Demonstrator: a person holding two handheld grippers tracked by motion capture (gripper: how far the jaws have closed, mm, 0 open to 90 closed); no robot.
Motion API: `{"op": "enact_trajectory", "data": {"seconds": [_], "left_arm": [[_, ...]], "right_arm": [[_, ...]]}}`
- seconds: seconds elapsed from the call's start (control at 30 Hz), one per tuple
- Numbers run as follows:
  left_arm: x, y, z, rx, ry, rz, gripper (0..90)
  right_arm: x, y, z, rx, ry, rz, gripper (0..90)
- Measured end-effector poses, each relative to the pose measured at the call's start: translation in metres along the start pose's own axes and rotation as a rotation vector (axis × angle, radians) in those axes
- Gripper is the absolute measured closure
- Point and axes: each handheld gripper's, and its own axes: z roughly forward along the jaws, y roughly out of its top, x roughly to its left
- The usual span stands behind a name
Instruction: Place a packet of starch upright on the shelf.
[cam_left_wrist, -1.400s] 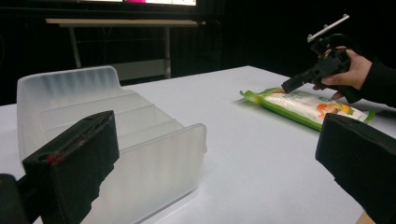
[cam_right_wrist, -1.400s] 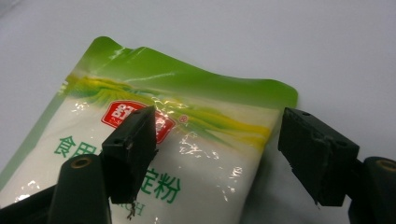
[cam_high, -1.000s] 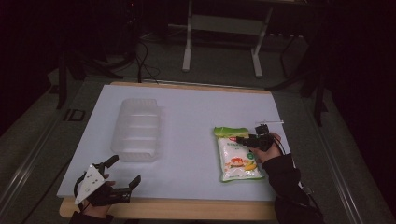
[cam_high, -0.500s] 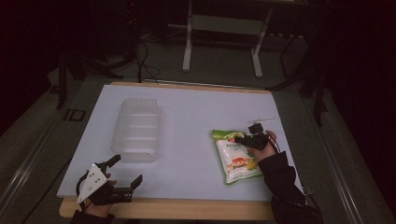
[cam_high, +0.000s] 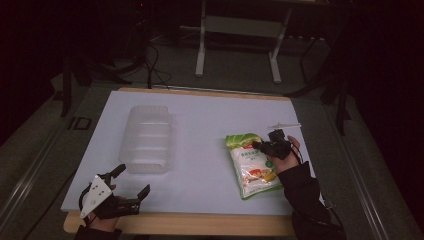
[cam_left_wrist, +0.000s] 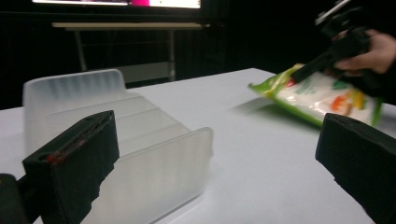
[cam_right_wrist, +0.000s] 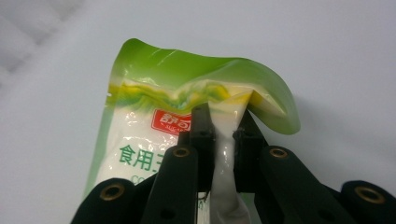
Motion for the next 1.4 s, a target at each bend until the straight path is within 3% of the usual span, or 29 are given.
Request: {"op": "enact_trajectory", "data": {"seconds": [0.1,0.27,0.43,0.57,0.73,0.93,1.23,1.4], "left_arm": [[0.001,0.001,0.000,-0.004,0.003,-0.014,0.0],[-0.001,0.006,0.000,0.027,0.012,-0.029,0.0],[-0.002,0.014,-0.001,0.034,-0.019,-0.063,0.0],[-0.004,0.023,0.001,0.036,-0.001,-0.058,0.0],[-0.009,0.037,0.007,0.045,-0.012,-0.062,0.0],[-0.010,0.061,0.025,0.031,-0.081,-0.109,0.0],[-0.036,0.093,0.075,0.091,-0.240,-0.067,0.0],[-0.051,0.100,0.102,0.133,-0.334,-0.093,3.4]], "right_arm": [[0.005,0.004,-0.014,-0.038,0.032,0.008,84.0],[0.021,0.009,-0.043,-0.112,0.045,-0.046,84.1],[0.035,0.016,-0.074,-0.180,0.071,-0.081,84.4],[0.043,0.025,-0.092,-0.229,0.064,-0.110,84.4],[0.050,0.033,-0.108,-0.270,0.078,-0.122,84.4],[0.066,0.042,-0.122,-0.295,0.111,-0.149,84.4],[0.087,0.040,-0.124,-0.306,0.168,-0.175,84.4],[0.100,0.040,-0.124,-0.306,0.202,-0.198,84.4]]}}
